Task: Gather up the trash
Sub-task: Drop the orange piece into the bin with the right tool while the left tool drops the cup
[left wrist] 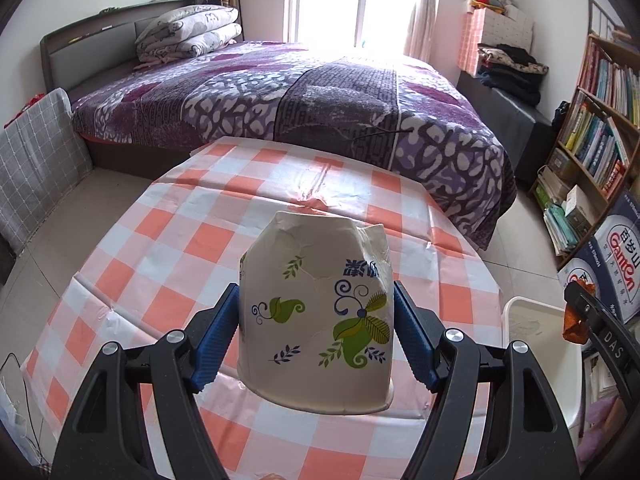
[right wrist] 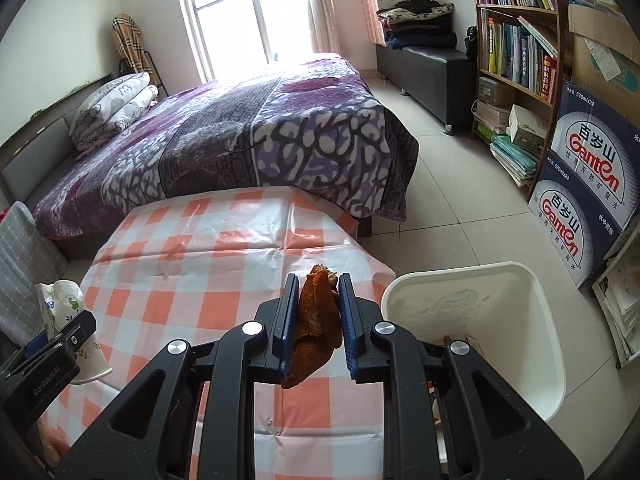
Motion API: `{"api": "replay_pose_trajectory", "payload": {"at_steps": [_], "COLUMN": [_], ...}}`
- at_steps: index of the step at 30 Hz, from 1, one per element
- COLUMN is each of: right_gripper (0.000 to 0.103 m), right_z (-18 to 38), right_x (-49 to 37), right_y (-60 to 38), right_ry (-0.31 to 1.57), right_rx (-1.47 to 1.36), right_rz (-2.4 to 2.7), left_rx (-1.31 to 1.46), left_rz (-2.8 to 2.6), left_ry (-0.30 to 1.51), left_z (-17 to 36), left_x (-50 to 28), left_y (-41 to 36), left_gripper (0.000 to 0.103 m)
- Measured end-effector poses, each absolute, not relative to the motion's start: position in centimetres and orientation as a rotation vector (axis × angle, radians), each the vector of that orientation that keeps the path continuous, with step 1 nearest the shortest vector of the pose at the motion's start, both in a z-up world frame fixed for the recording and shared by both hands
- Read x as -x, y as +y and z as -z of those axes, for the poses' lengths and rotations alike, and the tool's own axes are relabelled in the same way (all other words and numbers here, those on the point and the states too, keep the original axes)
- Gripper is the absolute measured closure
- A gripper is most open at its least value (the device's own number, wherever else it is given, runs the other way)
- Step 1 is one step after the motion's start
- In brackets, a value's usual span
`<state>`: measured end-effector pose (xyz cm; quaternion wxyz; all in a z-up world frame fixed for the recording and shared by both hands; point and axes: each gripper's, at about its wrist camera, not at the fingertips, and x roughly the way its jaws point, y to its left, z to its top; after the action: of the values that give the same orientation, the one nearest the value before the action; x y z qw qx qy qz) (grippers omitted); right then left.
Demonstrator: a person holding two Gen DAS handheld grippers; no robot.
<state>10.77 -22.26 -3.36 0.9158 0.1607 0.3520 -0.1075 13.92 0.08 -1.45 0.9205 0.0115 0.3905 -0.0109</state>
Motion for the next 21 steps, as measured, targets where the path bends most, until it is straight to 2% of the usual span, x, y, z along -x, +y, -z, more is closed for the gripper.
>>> {"api": "replay_pose_trajectory", "payload": {"at_steps": [21], "right_gripper": [0.083], "right_z": [5.5], "right_x": [-8.0], "right_y": [-31.1], "right_ry": [0.779], "right_rx": [-0.473], "right_rz": [0.425], "left_rx": [-0.086], "left_rz": [0.139], "left_ry": [0.808], "left_z": [2.2], "left_x": [-13.0], "left_y": [-7.1], "left_gripper": [0.031]}}
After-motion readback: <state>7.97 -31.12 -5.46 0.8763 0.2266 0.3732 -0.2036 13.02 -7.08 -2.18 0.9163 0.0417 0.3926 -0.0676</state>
